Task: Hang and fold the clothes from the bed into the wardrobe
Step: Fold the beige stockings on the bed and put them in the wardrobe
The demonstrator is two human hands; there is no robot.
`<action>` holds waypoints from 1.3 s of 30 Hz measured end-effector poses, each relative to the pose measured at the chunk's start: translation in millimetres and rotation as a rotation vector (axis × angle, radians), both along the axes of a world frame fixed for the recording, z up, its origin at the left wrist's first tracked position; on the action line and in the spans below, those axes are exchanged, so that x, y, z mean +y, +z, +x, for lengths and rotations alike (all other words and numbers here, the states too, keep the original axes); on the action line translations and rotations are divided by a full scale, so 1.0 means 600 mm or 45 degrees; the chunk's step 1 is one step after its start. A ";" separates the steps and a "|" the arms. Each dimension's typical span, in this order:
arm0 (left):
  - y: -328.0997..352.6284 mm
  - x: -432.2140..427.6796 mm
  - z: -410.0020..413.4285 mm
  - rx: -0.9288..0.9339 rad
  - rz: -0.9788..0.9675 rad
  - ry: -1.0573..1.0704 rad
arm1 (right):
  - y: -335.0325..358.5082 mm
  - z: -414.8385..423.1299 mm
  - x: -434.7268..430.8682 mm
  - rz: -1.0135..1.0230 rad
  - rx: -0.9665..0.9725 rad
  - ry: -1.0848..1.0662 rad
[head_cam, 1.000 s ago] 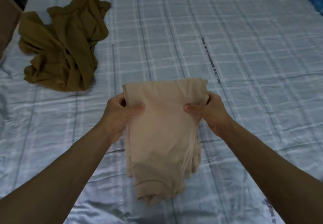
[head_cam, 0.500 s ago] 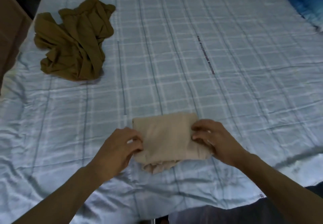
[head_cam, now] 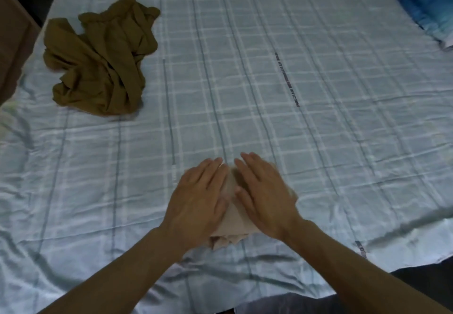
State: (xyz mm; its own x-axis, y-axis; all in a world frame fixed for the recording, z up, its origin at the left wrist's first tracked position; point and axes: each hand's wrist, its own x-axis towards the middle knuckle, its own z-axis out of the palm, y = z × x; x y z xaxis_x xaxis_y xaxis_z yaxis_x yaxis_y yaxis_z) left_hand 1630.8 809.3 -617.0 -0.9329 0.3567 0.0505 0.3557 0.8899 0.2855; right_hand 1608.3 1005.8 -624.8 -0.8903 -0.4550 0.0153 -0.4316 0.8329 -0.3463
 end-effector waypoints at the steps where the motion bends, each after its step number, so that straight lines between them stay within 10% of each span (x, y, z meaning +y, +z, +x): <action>1: -0.011 0.008 -0.003 -0.052 -0.038 -0.007 | -0.016 0.001 -0.006 0.034 -0.052 0.018; 19: -0.084 -0.030 -0.063 -0.309 -0.002 -0.030 | -0.067 -0.058 0.021 0.065 -0.165 0.084; 26: -0.055 -0.023 -0.127 -0.643 -0.062 0.031 | -0.015 -0.150 0.048 0.255 -0.726 0.169; 39: 0.151 -0.076 -0.062 -0.053 0.201 0.231 | 0.169 -0.131 -0.028 0.117 -0.273 0.223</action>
